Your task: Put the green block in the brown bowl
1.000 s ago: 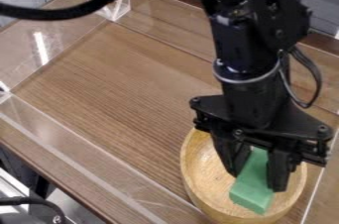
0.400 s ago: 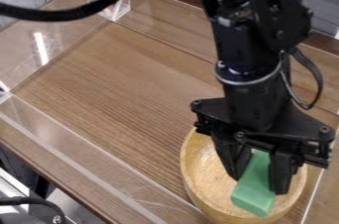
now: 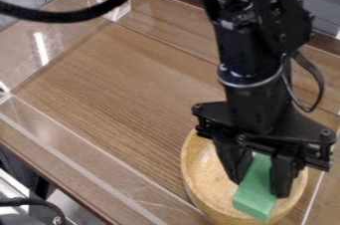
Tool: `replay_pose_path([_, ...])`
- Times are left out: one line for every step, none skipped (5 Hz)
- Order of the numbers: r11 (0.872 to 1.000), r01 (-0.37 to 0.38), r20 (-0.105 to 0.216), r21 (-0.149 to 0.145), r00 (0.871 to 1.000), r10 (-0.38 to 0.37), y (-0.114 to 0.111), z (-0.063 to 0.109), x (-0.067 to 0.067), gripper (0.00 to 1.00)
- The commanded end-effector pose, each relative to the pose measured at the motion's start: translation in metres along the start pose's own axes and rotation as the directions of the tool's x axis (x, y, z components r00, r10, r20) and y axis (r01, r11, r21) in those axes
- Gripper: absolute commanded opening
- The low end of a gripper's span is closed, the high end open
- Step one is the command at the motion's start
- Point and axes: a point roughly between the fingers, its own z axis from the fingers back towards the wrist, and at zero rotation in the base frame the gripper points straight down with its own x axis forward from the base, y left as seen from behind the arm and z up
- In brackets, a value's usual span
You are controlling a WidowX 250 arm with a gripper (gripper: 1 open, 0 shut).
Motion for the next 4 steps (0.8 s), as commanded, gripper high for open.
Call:
replay_pose_path([1.000, -0.004, 0.025, -0.018, 1.000, 0.005, 0.000, 0.008, 0.005, 1.00])
replay_pose_path([0.999, -0.016, 0.027, -0.029, 0.999, 0.017, 0.003, 0.011, 0.009, 1.00])
replay_pose_path([0.998, -0.041, 0.037, -0.039, 0.998, 0.043, 0.006, 0.014, 0.015, 1.00])
replay_pose_path([0.997, -0.062, 0.042, -0.048, 0.997, 0.064, 0.010, 0.012, 0.020, 1.00])
